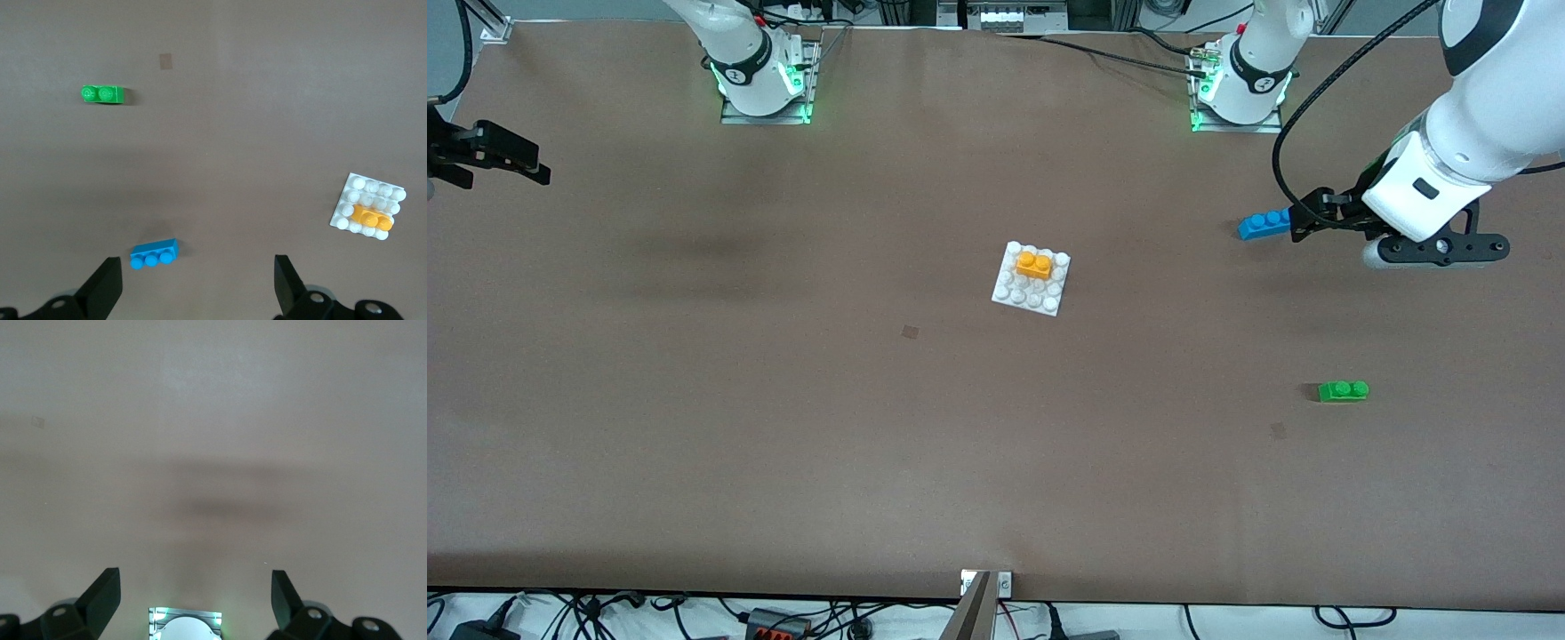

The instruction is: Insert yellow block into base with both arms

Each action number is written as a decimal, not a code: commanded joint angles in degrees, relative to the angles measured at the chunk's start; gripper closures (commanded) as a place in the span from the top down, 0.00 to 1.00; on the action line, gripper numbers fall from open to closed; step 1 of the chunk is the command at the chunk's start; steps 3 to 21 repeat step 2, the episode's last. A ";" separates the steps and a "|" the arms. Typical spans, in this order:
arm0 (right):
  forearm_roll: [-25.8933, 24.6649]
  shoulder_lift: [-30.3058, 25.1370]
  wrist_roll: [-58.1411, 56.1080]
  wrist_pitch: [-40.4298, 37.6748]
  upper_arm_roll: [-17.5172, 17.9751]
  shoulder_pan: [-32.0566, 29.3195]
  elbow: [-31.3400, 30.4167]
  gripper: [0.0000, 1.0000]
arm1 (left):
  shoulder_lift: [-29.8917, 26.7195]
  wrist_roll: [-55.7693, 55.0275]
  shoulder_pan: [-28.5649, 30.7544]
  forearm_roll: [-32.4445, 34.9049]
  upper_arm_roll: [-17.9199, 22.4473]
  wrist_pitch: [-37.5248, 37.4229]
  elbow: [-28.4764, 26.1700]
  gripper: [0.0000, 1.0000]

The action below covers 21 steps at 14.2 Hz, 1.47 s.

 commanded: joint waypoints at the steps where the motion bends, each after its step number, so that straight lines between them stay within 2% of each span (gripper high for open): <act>1: -0.31 -0.30 0.65 -0.43 0.31 -0.01 -0.10 1.00 | 0.81 0.66 -0.89 -0.76 0.94 -1.45 1.82 1.00; 21: -0.31 -0.30 0.65 -0.43 0.31 0.08 -0.10 1.00 | 0.81 0.66 -0.89 -0.76 0.94 -1.45 1.82 1.00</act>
